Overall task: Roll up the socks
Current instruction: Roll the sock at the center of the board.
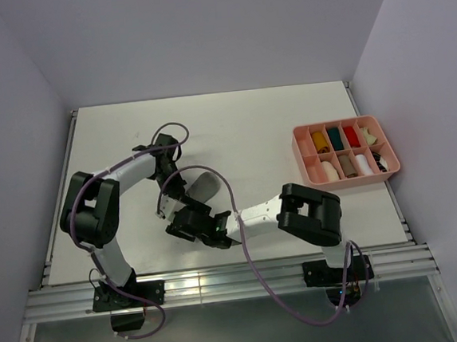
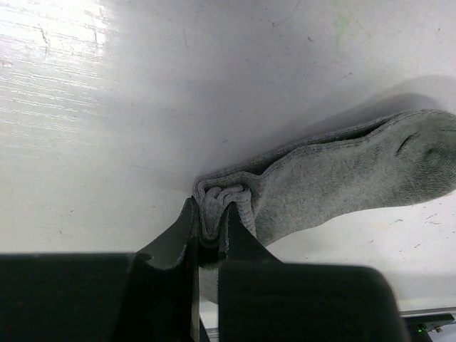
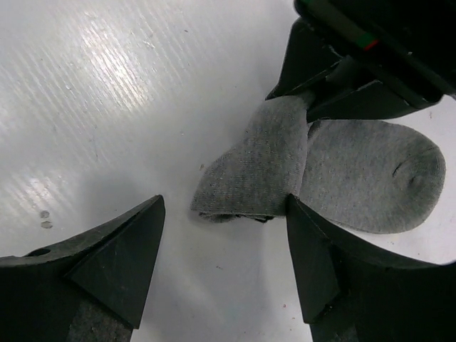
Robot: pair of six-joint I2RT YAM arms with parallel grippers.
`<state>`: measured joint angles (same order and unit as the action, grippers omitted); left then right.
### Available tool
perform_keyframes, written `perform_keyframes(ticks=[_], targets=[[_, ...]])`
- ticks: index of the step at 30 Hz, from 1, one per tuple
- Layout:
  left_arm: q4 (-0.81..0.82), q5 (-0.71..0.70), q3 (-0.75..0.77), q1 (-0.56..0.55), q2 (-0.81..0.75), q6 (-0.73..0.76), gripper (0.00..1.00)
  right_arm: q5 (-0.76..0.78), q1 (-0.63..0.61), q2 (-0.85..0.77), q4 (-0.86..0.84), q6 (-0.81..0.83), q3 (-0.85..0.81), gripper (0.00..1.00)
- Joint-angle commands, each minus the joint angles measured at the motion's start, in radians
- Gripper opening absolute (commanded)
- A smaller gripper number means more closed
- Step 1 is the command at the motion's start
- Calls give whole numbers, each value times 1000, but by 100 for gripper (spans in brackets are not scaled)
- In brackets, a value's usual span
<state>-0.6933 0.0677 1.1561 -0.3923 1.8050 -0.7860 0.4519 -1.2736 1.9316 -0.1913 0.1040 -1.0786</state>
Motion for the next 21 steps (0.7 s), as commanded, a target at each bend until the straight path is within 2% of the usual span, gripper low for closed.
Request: perform_keyframes(ticks=[1, 8, 13, 16, 17, 19, 20, 21], targets=[[-54, -111, -15, -5, 63, 51, 0, 71, -15, 27, -57, 60, -41, 76], [-58, -105, -10, -13, 76, 60, 1, 111, -20, 82, -59, 99, -53, 73], [-63, -103, -10, -14, 77, 65, 0, 148, -20, 115, -77, 131, -46, 66], [-61, -95, -10, -16, 79, 70, 0, 157, -20, 130, -85, 149, -43, 52], [-61, -94, -9, -16, 80, 70, 1, 157, -20, 133, -91, 152, -35, 42], [-52, -85, -12, -17, 76, 70, 1, 153, -21, 136, -105, 151, -27, 31], [-48, -82, -13, -17, 73, 68, 1, 149, -20, 138, -106, 146, -23, 19], [-42, -77, -18, -17, 68, 65, 1, 137, -20, 138, -114, 145, -18, 13]])
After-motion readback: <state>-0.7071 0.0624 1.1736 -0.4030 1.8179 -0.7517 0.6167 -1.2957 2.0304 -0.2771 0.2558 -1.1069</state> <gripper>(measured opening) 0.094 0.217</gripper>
